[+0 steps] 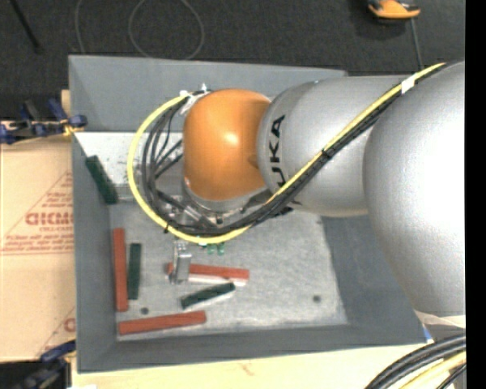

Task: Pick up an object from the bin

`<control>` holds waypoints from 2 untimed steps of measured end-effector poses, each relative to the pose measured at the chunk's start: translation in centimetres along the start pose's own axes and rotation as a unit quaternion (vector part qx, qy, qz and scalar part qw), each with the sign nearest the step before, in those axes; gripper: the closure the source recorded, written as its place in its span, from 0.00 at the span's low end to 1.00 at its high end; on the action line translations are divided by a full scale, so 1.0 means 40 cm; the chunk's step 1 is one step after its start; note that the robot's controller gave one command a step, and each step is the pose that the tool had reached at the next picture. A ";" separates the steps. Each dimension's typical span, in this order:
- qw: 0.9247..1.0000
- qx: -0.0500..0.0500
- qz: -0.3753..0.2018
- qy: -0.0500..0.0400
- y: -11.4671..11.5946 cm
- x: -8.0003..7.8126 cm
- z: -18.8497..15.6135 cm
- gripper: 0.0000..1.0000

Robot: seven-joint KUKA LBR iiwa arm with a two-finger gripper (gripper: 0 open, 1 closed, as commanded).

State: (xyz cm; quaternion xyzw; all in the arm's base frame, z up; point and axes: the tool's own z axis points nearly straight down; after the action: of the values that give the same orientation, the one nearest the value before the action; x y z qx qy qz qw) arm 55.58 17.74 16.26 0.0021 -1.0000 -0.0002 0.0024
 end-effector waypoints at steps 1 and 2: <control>1.000 0.001 -0.003 -0.003 -0.322 -0.103 0.234 0.00; 1.000 -0.001 0.023 -0.003 -0.258 0.003 0.228 0.00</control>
Offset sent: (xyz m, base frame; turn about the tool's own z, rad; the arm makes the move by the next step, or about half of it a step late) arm 0.0401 -0.1227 -0.0926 -0.0147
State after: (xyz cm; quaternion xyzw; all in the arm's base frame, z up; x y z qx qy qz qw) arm 55.44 7.41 7.12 -0.0205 -0.9998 -0.0007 -0.0011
